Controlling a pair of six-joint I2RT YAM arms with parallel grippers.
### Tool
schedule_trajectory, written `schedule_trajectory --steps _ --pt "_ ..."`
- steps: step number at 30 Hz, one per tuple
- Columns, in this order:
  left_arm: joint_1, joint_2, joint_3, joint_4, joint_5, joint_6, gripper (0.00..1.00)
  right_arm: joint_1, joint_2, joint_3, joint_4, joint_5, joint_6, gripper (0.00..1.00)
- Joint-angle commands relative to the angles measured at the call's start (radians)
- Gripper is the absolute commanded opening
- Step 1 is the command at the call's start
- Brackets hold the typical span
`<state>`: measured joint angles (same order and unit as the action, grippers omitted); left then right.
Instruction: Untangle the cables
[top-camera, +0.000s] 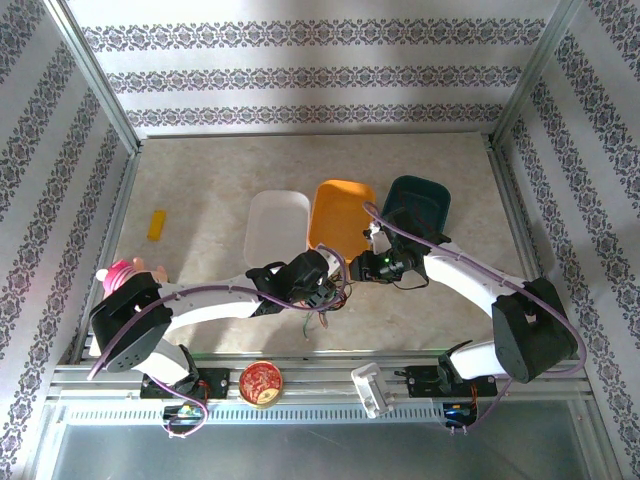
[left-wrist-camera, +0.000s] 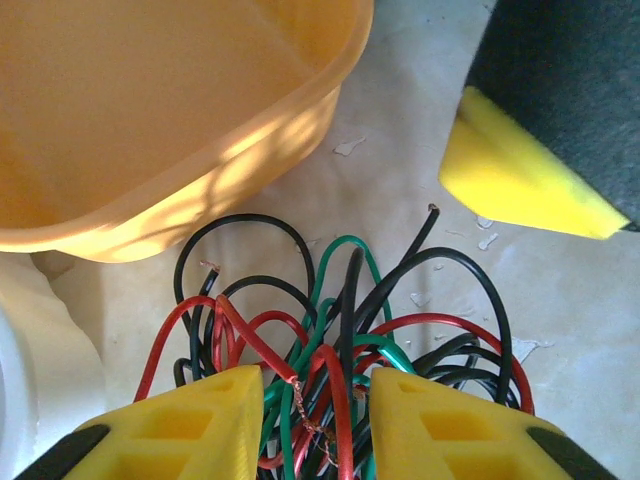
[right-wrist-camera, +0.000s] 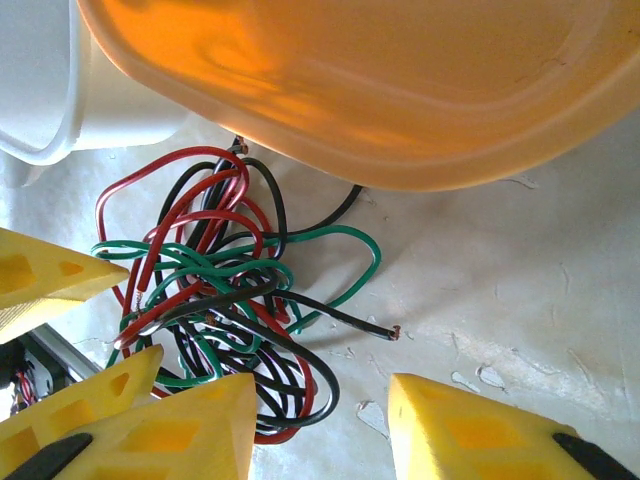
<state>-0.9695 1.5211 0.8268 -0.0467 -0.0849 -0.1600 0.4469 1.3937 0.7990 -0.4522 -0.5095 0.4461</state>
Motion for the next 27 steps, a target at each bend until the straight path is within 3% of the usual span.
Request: schedule_trajectory --steps 1,8,12,27 --pt "-0.012 -0.011 -0.011 -0.037 0.006 -0.002 0.31 0.000 -0.009 0.018 -0.006 -0.027 -0.012 0.39" --pt "-0.012 0.003 -0.002 -0.016 -0.028 0.002 0.10 0.071 0.037 0.059 -0.022 -0.045 -0.055 0.40" --pt "-0.009 -0.021 -0.001 0.002 -0.036 0.004 0.01 0.091 0.101 0.066 -0.020 -0.121 -0.049 0.40" --pt "0.060 -0.362 0.033 0.011 0.011 -0.074 0.00 0.061 0.225 0.039 -0.031 -0.081 -0.022 0.37"
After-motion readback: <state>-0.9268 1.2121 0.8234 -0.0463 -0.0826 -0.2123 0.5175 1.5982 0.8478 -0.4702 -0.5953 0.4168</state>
